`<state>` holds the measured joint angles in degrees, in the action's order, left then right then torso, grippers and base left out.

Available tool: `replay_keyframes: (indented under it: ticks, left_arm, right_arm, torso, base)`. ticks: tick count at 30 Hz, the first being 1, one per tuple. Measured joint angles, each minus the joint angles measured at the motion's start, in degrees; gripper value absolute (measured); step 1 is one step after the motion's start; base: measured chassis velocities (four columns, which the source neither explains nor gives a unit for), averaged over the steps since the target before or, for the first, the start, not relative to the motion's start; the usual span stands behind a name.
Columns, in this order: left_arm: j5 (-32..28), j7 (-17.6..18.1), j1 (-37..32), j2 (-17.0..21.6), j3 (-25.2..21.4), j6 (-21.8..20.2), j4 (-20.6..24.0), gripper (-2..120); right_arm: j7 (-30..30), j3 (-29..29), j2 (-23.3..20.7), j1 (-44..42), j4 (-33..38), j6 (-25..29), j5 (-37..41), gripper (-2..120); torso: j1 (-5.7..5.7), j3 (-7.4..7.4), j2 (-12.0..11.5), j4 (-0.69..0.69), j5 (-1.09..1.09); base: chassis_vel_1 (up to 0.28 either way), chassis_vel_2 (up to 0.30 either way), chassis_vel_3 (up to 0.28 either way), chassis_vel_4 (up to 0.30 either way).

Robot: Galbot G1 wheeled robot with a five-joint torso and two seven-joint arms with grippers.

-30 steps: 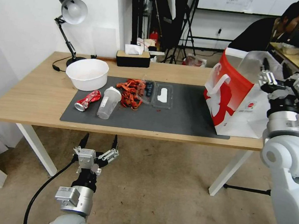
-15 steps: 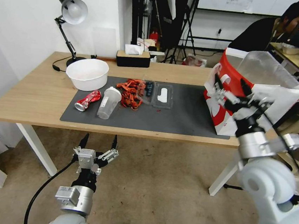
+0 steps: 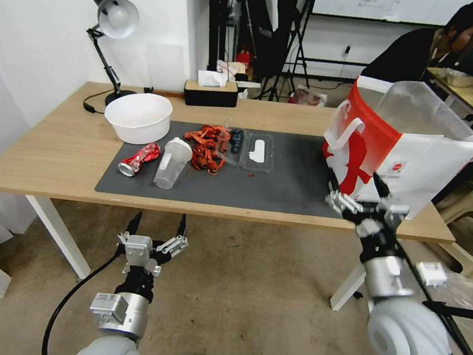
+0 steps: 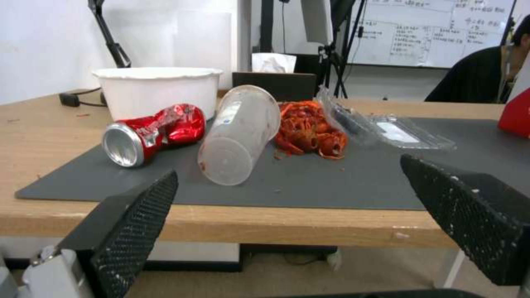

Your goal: Pick up the trash from the table and place it into the takeout bag.

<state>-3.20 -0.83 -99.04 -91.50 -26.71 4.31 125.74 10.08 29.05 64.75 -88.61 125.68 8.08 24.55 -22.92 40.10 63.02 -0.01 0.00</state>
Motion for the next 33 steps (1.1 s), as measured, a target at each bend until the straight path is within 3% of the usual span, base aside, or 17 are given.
replay_keyframes:
  ticks: [10,33]
  left_arm:
    - [-0.37,0.01,0.37,0.21,0.07,-0.05,-0.68,100]
    - [-1.44,-0.46,2.16,2.25,-0.28,-0.42,-1.12,100]
  right_arm:
    - [1.64,0.09,1.85,-5.77,-3.66,5.16,-2.62,100]
    - [2.16,-0.33,2.46,-5.32,-5.36,5.51,-2.94,100]
  torso:
    - [0.01,0.0,0.0,0.01,0.0]
    - [0.0,0.0,0.0,0.02,0.0]
  base:
    - [0.0,0.0,0.0,0.0]
    - [0.0,0.0,0.0,0.0]
